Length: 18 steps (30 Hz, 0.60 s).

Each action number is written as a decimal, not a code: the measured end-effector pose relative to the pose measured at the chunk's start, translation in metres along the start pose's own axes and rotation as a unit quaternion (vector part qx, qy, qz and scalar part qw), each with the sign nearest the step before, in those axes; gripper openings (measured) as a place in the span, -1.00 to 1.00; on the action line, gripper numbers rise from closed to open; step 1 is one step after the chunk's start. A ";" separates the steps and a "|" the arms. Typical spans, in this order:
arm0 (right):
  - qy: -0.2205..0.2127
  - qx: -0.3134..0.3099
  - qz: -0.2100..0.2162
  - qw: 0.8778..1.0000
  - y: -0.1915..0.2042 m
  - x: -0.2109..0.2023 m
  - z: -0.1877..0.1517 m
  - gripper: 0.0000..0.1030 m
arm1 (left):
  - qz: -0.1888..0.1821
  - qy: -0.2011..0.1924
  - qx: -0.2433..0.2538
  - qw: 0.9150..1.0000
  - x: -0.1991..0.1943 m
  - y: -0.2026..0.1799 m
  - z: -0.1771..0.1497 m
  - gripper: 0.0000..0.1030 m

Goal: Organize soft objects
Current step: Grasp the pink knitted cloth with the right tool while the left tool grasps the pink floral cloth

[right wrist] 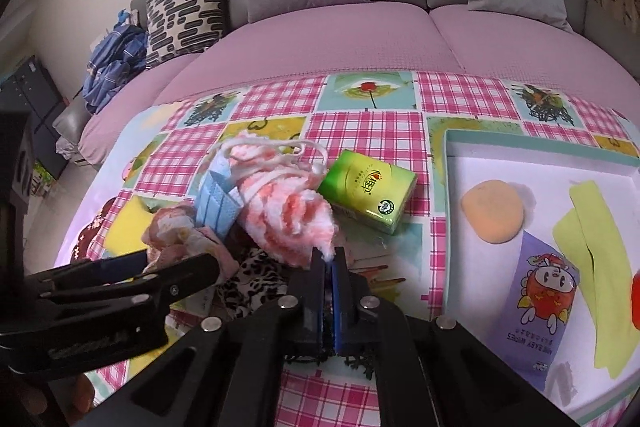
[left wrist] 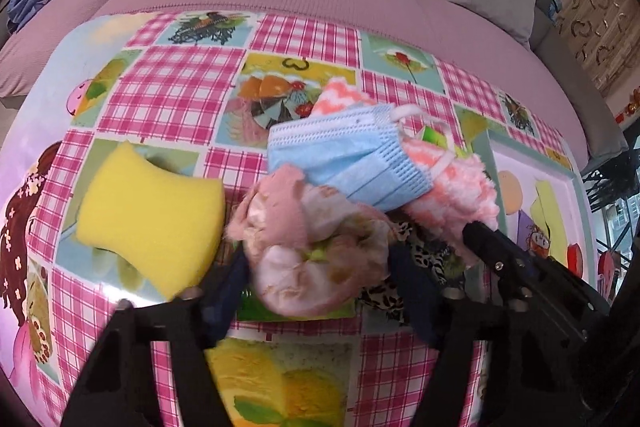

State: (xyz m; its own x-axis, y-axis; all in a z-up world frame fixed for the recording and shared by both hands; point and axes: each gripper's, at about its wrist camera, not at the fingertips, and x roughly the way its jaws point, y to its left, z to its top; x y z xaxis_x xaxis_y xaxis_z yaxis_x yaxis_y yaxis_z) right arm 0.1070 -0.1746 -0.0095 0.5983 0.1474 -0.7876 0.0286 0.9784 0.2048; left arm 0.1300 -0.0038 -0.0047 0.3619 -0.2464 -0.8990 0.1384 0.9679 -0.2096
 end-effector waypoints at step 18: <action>-0.148 -0.011 0.011 0.989 0.018 -0.087 0.023 -0.94 | -0.018 -0.080 -0.012 0.997 -0.048 0.008 0.009 -0.48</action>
State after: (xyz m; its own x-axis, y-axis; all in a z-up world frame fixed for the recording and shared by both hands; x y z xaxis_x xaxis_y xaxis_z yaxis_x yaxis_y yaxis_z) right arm 0.0742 -0.1729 0.0761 0.8074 0.1224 -0.5772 -0.0024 0.9789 0.2041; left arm 0.1218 0.0157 0.0396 0.4995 -0.2832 -0.8187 0.1330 0.9589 -0.2505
